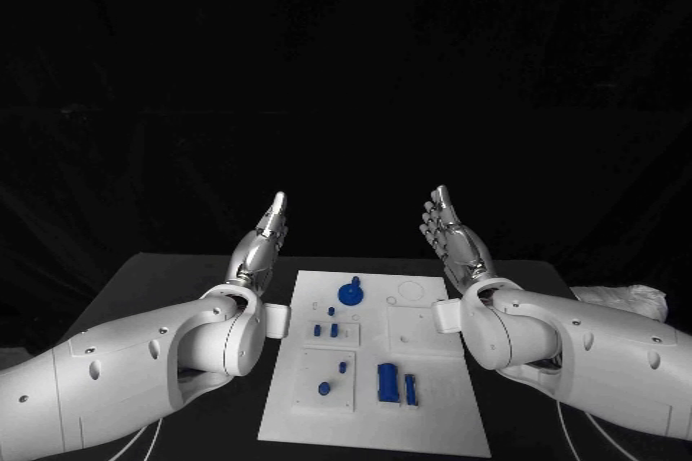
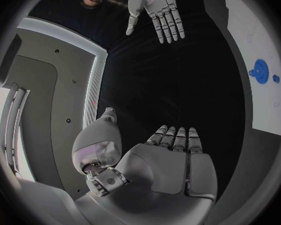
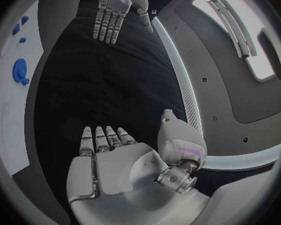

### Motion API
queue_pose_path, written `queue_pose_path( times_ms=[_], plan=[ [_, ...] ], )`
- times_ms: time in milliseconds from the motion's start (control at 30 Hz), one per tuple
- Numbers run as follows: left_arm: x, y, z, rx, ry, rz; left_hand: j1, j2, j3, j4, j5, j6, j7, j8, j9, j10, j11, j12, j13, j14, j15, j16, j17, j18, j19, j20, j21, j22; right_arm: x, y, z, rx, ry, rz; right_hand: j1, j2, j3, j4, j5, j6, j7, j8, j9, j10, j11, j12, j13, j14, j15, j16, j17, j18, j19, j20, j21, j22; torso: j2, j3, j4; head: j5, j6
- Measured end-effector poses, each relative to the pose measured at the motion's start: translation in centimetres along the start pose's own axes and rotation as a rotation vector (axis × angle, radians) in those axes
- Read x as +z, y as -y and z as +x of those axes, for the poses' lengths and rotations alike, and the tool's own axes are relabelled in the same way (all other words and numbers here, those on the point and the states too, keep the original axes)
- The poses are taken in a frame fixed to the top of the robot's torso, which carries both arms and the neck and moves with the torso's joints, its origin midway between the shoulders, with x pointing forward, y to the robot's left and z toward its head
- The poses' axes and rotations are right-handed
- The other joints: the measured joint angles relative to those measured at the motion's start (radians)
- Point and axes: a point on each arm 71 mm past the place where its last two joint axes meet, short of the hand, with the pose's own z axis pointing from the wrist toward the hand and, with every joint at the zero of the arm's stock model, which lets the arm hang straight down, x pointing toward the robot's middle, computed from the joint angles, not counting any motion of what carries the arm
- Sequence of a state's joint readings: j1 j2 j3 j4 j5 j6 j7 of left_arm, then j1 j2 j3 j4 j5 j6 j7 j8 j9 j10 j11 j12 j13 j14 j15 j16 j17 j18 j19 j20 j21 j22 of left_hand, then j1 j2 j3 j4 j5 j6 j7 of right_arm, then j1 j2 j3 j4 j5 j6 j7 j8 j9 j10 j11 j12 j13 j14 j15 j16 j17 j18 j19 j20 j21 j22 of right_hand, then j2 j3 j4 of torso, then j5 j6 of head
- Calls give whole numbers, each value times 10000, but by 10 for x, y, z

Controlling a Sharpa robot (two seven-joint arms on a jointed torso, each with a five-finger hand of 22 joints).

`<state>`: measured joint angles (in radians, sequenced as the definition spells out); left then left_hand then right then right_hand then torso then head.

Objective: Assemble the parts on the task board

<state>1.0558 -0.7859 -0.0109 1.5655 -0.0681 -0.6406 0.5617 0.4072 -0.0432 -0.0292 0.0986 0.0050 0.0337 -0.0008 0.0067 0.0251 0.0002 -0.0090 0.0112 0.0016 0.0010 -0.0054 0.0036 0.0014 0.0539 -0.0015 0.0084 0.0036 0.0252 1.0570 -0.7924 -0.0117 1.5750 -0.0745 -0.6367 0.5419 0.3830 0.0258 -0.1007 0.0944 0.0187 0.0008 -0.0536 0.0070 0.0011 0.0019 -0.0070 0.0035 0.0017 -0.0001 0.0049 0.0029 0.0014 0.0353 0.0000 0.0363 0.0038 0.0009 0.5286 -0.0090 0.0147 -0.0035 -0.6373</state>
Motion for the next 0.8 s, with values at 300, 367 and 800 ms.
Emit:
queue_pose_path(
  times_ms=[300,367,800],
  plan=[
    [0,-4,-5,82,972,-614,-1271,336,257,-706,0,-197,22,0,-1,0,0,-54,-5,0,0,0,1,-374,0,0,0,0,1,4,-4,-35,1061,518,-1185,-203,684,-741,-97,-16,378,-36,0,-1,-1,0,-8,0,1,0,-5,-141,0,-241,0,1,135,80,-127,35,358],
    [0,-4,-5,88,1059,-682,-1493,364,254,-786,0,-231,-12,0,-1,0,-1,-54,-6,0,0,0,1,-389,0,0,0,0,1,4,-4,-39,1159,579,-1390,-211,753,-810,-113,-8,393,-36,1,-1,-1,0,-8,0,1,0,-5,-141,0,-241,0,1,143,81,-135,35,365],
    [-1,-6,-7,103,1287,-865,-2678,443,287,-927,1,-268,22,1,-1,0,-1,-54,-7,0,0,0,2,-389,0,1,0,0,1,5,-6,-54,1407,728,-2909,-261,958,-956,-135,-8,464,-36,3,-1,-1,0,-6,0,1,0,-3,-293,-2,-311,1,6,155,91,-147,35,374]
  ],
)
